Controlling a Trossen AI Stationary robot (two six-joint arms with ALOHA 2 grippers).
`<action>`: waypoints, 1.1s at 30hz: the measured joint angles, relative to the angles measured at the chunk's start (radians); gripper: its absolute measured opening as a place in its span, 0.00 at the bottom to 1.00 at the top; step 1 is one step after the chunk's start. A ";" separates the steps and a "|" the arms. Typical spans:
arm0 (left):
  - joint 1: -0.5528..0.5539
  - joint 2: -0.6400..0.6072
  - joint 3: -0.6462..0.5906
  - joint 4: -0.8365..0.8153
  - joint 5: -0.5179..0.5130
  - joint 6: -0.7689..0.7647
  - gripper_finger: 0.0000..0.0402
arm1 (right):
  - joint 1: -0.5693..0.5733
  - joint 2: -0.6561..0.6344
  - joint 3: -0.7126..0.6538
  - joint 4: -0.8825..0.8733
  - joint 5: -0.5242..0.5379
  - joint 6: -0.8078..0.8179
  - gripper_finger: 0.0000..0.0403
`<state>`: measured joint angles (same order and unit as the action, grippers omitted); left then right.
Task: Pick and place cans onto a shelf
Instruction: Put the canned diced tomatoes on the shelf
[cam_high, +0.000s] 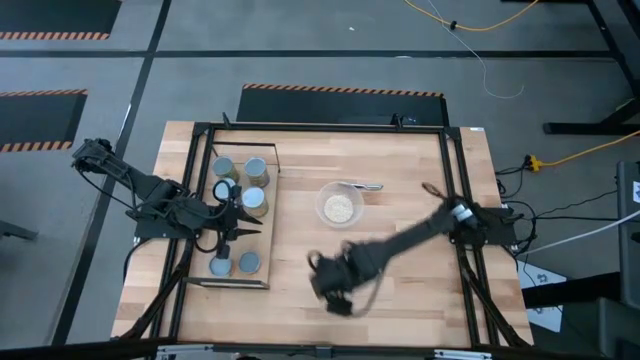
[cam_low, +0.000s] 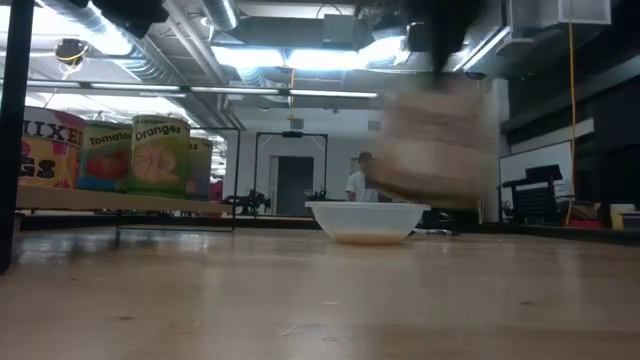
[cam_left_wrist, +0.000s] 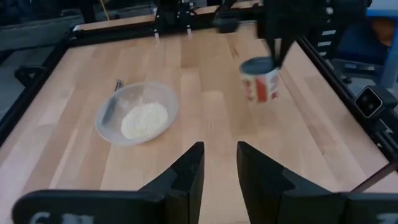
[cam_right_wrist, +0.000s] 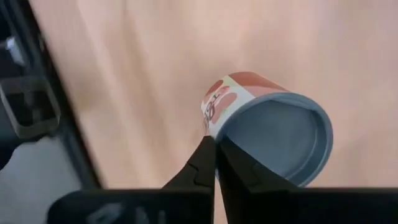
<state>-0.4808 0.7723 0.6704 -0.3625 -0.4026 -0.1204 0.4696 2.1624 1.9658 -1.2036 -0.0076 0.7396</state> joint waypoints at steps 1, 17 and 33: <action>0.000 0.000 0.000 -0.001 0.000 0.000 0.22 | -0.034 0.000 0.020 0.007 0.010 -0.055 0.02; 0.000 -0.073 0.000 -0.014 0.000 0.000 0.22 | -0.368 0.000 0.139 0.320 0.016 -0.672 0.02; 0.000 -0.326 0.000 -0.022 -0.002 0.001 0.22 | -0.396 0.049 0.141 0.625 -0.039 -0.854 0.02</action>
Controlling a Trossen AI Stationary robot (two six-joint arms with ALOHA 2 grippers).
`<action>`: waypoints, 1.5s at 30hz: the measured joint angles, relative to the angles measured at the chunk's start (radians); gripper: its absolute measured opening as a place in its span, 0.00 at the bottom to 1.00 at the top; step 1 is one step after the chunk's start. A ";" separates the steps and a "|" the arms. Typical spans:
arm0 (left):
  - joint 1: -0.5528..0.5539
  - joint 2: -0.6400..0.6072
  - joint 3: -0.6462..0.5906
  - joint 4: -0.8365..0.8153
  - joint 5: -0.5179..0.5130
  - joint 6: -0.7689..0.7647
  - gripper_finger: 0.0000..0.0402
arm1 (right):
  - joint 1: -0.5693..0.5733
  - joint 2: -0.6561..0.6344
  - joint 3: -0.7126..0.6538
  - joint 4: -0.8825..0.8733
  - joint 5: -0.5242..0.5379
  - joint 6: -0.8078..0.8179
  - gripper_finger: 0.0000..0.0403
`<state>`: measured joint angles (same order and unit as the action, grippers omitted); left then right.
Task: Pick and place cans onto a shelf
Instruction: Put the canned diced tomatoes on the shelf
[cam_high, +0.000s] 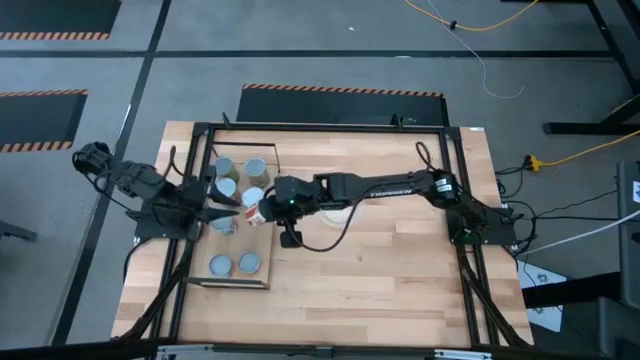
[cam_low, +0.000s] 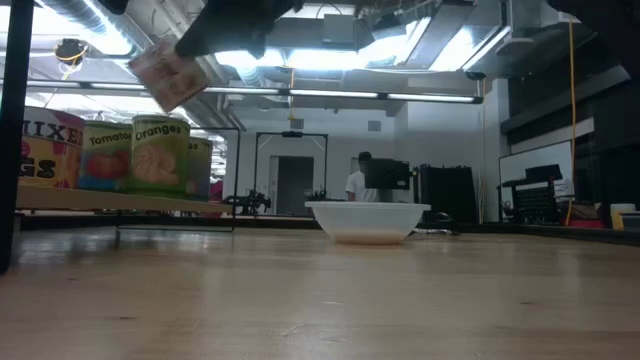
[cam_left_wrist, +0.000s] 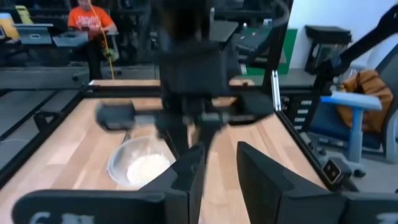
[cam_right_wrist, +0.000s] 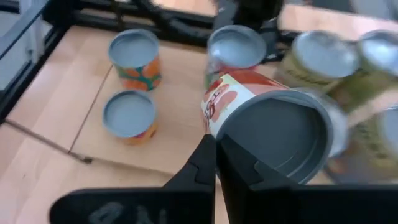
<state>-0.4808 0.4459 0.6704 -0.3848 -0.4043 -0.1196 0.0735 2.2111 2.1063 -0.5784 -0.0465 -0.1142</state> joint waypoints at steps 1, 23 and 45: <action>0.000 -0.008 0.000 0.000 0.000 0.000 0.22 | 0.002 0.012 0.000 0.006 -0.018 0.000 0.02; 0.000 -0.025 0.000 -0.044 0.002 -0.002 0.22 | 0.023 0.153 0.000 0.063 -0.053 0.006 0.02; 0.000 -0.025 0.000 -0.050 0.002 -0.008 0.22 | 0.023 0.168 -0.001 0.069 -0.053 0.005 0.11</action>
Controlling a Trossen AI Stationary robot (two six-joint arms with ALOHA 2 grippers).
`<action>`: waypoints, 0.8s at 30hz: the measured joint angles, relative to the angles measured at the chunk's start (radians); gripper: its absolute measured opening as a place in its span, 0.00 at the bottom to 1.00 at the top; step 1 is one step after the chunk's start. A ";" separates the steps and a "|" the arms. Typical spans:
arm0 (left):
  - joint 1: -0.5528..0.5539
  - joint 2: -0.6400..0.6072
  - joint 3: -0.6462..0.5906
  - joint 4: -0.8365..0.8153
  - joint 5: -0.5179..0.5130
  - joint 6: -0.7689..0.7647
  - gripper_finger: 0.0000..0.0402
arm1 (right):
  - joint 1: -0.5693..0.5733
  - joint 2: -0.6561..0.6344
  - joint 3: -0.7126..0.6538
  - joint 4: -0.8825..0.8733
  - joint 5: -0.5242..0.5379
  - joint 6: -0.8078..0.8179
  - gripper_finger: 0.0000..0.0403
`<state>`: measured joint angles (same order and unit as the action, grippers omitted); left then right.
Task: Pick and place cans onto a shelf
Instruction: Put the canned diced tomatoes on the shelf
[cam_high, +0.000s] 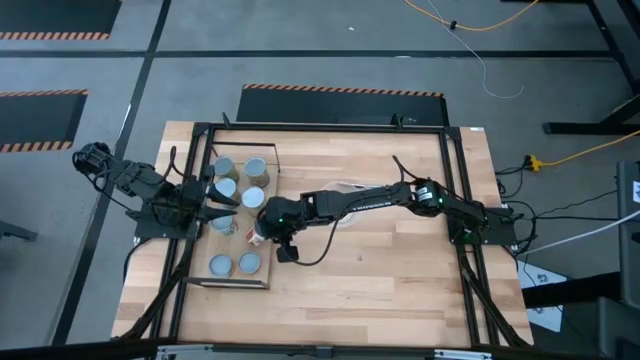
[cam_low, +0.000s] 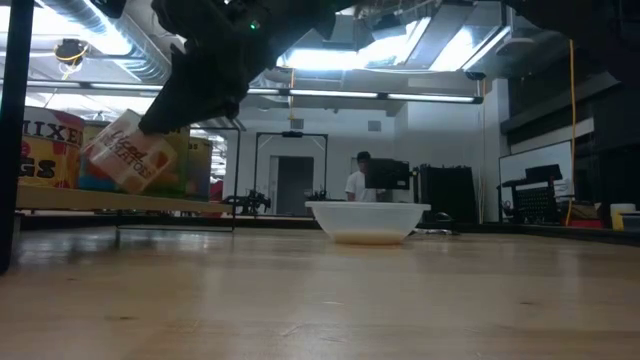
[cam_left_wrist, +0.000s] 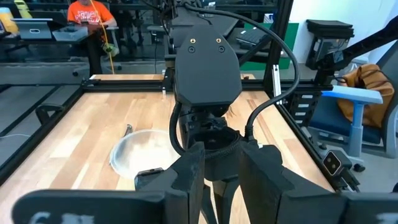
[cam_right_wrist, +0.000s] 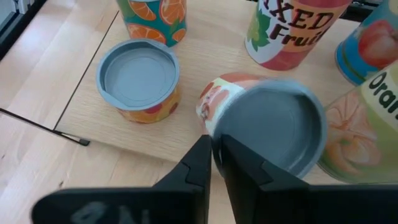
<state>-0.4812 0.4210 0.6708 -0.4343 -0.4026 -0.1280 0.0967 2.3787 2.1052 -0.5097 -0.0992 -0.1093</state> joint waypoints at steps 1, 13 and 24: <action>0.000 0.000 0.000 0.000 0.000 0.000 0.22 | 0.000 0.000 0.000 0.002 0.000 0.000 0.11; 0.000 0.000 0.000 0.000 0.000 0.000 0.22 | 0.000 0.000 0.000 0.006 0.000 0.000 0.11; 0.000 0.000 0.000 -0.010 0.001 0.000 0.22 | 0.000 0.000 0.000 0.058 0.000 0.000 0.11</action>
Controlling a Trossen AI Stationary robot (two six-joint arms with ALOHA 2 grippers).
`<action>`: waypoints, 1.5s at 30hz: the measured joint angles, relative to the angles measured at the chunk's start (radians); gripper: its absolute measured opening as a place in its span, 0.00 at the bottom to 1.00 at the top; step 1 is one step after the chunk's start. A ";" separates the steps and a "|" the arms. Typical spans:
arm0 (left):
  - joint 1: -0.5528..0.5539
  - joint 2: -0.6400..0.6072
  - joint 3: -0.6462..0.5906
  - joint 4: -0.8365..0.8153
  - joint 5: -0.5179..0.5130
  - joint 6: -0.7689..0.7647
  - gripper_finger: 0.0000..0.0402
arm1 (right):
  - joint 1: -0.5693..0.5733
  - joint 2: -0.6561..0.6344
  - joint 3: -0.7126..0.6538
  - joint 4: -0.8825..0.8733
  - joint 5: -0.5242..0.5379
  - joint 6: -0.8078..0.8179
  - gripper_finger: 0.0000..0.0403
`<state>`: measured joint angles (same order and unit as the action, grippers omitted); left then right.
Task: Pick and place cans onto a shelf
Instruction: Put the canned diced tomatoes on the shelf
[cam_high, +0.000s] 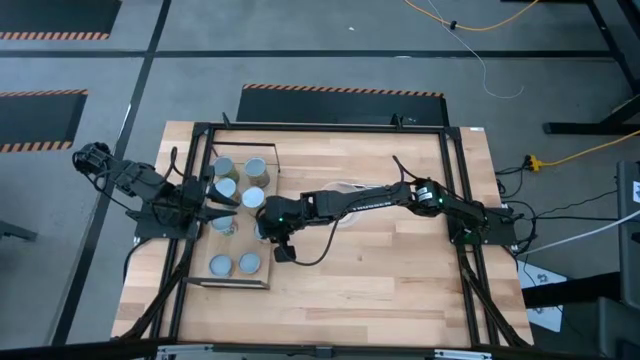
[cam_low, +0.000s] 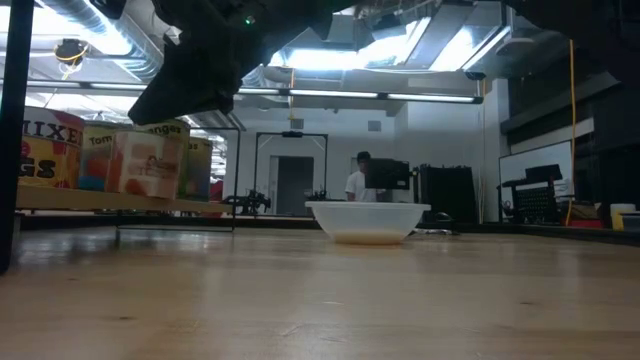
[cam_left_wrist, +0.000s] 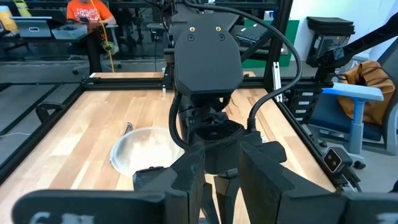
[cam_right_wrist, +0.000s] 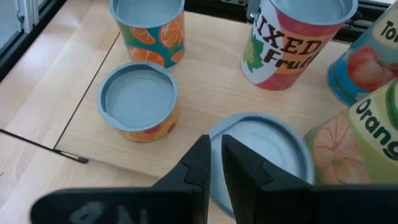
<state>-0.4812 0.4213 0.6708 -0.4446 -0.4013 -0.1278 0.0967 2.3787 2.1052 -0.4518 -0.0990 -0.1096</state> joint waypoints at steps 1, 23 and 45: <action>0.000 0.000 0.000 -0.002 0.000 0.000 0.22 | 0.000 0.000 0.000 0.000 0.000 0.000 0.11; 0.000 0.205 0.000 -0.035 0.148 -0.119 0.22 | -0.017 -0.105 0.001 -0.238 0.002 -0.005 0.11; 0.001 0.573 0.000 -0.093 0.268 -0.238 0.22 | -0.060 -0.028 0.000 -0.213 0.080 -0.004 0.11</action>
<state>-0.4801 0.9939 0.6704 -0.5380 -0.1337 -0.3660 0.0372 2.3509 2.1048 -0.6647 -0.0195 -0.1131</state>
